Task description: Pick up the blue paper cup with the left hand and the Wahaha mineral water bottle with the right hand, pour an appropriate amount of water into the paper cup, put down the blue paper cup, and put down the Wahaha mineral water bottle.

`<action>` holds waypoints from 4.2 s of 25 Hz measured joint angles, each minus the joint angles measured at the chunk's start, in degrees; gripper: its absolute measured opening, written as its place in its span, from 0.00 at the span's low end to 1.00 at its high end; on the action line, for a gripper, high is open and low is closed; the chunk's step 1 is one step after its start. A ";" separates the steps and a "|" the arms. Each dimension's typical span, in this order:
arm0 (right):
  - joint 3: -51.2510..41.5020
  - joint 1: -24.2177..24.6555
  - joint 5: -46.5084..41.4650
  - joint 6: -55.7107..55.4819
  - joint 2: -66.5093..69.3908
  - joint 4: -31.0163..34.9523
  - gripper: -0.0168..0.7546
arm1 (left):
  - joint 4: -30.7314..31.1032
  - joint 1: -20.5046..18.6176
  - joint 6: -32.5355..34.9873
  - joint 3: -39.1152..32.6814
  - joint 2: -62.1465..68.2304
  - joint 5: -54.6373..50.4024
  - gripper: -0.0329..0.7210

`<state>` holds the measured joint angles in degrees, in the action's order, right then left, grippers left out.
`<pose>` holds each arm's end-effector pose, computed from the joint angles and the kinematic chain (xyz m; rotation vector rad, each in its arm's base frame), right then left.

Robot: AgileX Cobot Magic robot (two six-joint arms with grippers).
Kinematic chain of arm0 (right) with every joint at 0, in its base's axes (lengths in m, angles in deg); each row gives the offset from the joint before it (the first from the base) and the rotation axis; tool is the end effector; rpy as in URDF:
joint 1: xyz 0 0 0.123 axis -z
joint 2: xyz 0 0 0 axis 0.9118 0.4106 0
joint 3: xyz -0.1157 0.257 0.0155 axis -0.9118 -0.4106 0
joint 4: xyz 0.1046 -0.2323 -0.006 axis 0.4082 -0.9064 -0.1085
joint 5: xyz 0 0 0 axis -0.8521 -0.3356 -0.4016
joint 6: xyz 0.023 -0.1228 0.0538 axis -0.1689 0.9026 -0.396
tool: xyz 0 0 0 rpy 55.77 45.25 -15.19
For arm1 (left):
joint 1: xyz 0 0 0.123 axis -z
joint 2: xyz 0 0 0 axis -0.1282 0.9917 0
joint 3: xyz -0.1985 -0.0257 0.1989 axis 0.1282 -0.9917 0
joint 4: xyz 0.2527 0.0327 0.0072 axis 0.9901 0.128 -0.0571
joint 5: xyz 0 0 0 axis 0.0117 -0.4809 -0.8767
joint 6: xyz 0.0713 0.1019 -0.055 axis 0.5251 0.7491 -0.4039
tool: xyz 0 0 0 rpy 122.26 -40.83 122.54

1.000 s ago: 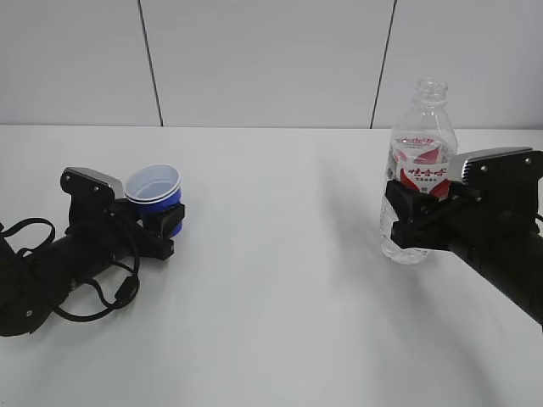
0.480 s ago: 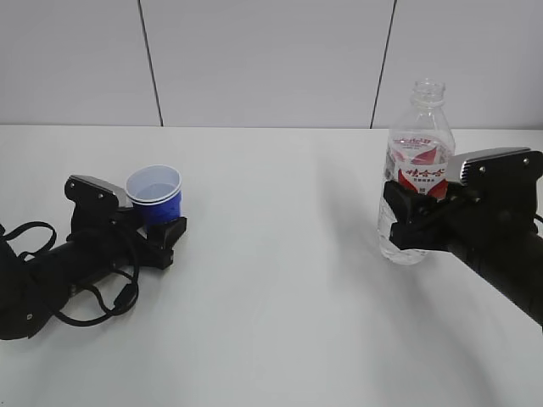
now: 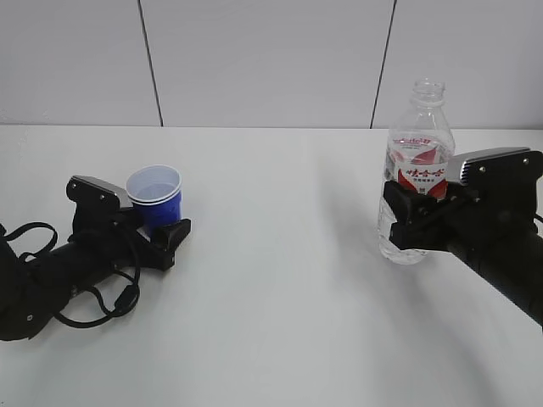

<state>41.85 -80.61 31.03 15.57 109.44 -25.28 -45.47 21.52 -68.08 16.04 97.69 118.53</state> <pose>0.3218 0.0885 0.1212 -0.2859 1.7315 0.1732 0.3730 -0.1299 0.0041 0.4115 1.8401 -0.4090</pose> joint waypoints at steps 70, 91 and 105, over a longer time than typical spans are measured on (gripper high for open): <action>0.00 0.00 0.00 -5.01 0.00 0.00 0.61 | 0.01 0.00 -10.19 -8.24 -115.42 -109.71 0.70; 0.10 0.00 0.13 -5.09 0.00 -0.26 0.61 | -5.11 0.00 1.48 -0.70 -133.81 -141.41 0.69; 0.10 0.00 0.13 -5.09 0.09 -0.26 0.61 | -10.89 0.00 1.60 -13.60 -133.81 -133.17 0.69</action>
<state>41.95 -80.61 31.16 10.48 109.53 -25.54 -56.36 21.52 -66.48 2.43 -36.12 -14.65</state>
